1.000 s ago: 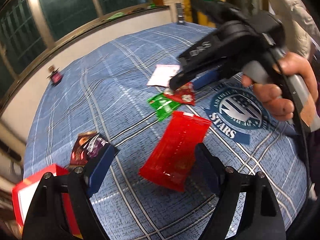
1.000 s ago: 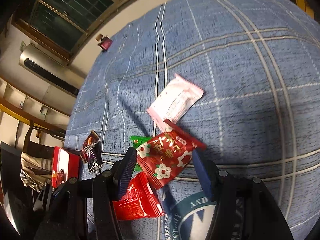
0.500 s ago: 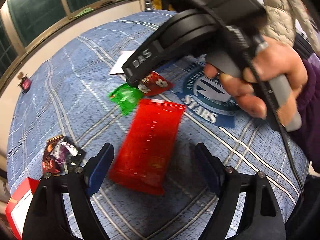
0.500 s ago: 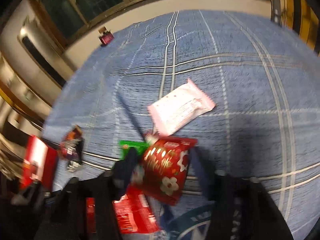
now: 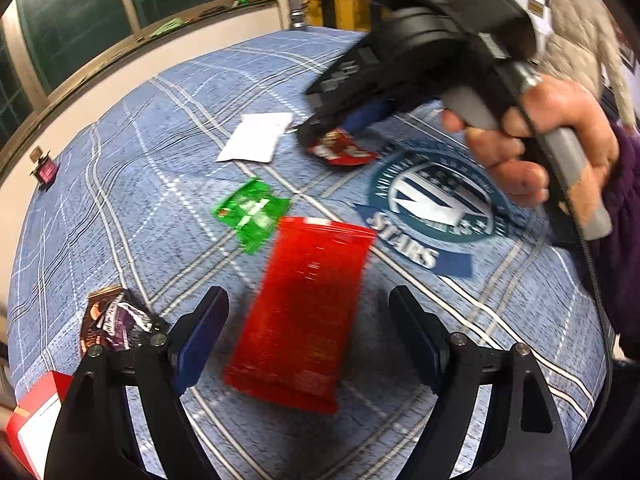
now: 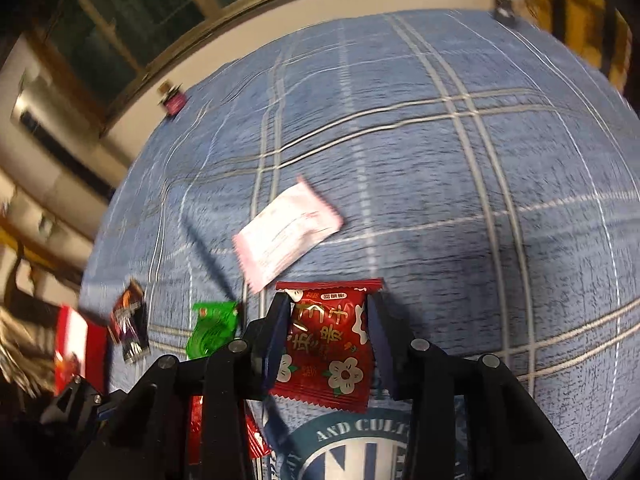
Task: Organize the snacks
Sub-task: 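Grasp the red flat packet with the left tool while the right grasps the red flower packet, then lift both red packets and carry them toward the white tray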
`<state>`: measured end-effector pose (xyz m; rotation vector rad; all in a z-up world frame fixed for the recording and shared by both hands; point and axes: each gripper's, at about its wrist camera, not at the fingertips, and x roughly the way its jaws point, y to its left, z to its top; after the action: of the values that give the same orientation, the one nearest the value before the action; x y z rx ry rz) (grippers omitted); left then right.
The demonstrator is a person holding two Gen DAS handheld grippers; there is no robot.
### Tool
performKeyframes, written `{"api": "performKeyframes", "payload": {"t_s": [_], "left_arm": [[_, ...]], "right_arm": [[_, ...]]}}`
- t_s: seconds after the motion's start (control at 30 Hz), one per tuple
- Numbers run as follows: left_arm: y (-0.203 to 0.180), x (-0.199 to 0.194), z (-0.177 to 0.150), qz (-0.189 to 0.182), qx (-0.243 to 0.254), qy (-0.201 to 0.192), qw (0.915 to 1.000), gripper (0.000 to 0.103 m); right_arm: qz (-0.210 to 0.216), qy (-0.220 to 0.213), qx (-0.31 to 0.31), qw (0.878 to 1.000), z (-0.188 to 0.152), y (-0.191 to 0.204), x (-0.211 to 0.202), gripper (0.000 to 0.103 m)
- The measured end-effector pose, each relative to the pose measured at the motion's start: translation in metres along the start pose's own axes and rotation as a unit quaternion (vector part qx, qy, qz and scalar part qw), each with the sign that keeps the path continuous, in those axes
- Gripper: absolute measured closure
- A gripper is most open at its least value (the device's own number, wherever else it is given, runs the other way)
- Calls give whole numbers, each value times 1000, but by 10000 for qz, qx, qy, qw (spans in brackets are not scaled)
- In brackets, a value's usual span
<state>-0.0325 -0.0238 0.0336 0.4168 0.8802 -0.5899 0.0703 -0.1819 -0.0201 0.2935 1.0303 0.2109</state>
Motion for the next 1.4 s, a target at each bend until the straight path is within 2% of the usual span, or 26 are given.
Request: {"api": "performKeyframes", "payload": {"t_s": [0.07, 0.1, 0.13, 0.27, 0.47, 0.73, 0.9, 1.0, 1.23, 1.4], "left_arm": [[3, 7, 1, 32, 15, 149, 9999, 35], [3, 10, 1, -31, 21, 240, 9997, 45], [2, 12, 1, -70, 14, 253, 9997, 47], [-3, 12, 3, -5, 2, 243, 9997, 47], [-22, 13, 5, 473, 44, 154, 9988, 49], [-28, 9, 3, 596, -725, 31, 9956, 55], [-17, -8, -10, 277, -1432, -184, 9891, 58], [-12, -18, -19, 104, -1674, -274, 9855, 58], [-5, -61, -44, 280, -2001, -596, 9776, 58], [5, -98, -61, 683, -2112, -845, 9714, 58]], "right_arm": [[105, 27, 124, 9999, 2, -7, -1, 63], [140, 37, 172, 9997, 2, -9, -1, 62], [175, 50, 207, 9996, 3, -11, -1, 62], [248, 79, 283, 9993, 4, -14, -3, 62], [258, 83, 290, 9992, 2, -16, -5, 62], [242, 63, 282, 9993, 1, -15, -5, 62], [260, 48, 331, 9991, 0, -16, -6, 62], [318, 40, 357, 9988, -1, -17, -8, 62], [807, -44, 353, 9961, -1, -14, -16, 63], [1005, -61, 341, 9943, -3, -9, -17, 63]]}}
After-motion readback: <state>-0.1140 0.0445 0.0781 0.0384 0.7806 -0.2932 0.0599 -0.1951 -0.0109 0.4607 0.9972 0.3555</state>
